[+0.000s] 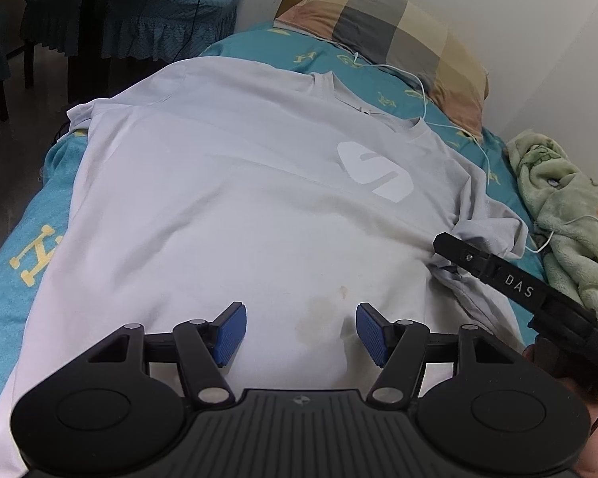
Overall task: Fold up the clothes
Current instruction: 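Fold the held sleeve over the shirt body with the right gripper, then open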
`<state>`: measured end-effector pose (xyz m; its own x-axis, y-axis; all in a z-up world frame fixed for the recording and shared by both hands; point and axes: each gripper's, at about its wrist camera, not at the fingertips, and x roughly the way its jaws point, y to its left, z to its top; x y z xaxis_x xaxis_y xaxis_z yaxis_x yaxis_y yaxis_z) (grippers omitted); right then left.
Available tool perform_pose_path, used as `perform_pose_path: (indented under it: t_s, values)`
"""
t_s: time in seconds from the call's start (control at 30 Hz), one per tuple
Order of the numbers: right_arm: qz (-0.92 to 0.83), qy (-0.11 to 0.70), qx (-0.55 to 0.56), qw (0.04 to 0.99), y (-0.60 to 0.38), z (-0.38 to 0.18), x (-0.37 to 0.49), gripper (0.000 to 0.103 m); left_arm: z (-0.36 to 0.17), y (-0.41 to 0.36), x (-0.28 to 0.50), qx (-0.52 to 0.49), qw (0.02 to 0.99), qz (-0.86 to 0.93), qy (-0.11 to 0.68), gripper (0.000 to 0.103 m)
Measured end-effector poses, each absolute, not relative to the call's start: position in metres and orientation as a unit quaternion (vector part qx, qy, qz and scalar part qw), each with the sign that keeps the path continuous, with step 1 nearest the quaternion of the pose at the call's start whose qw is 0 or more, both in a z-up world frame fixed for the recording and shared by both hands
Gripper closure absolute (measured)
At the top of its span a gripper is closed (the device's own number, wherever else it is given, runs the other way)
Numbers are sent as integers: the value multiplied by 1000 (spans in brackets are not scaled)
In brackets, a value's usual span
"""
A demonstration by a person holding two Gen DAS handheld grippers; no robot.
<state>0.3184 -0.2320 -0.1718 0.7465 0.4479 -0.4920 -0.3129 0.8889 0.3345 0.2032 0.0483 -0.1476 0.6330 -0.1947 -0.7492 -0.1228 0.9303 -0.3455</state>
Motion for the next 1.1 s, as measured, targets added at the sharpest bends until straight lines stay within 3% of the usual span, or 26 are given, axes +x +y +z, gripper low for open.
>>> perform_pose_path:
  t_s: [0.3,0.67,0.7,0.77,0.9,0.97,1.0,1.03,1.07,1.1]
  values:
    - [100,183,219,953,-306,-115,311,78,-150,44,203,-179,884,-26,430,39]
    - [-24,333,267,904,-370,-175,345,77,-152,38,203,-168,886,-30,432,39]
    - [-17,333,275,902,-369,-179,348,74,-152,38,203,-168,885,-30,432,39]
    - [-2,329,292,898,-367,-186,355,51,-151,37,203,-172,885,-32,432,39]
    - [26,323,296,898,-361,-193,370,50,-150,37,204,-182,883,-37,431,39]
    - [35,324,296,898,-360,-193,376,57,-150,38,205,-191,881,-40,431,39]
    - [37,324,287,901,-357,-189,379,66,-149,38,206,-196,880,-42,430,39]
    - [38,322,272,906,-352,-181,381,86,-148,39,206,-201,880,-45,429,39]
    - [38,320,256,912,-346,-172,383,94,-146,39,206,-206,879,-47,427,39]
    - [44,314,249,915,-340,-161,386,95,-145,40,206,-211,879,-50,425,39]
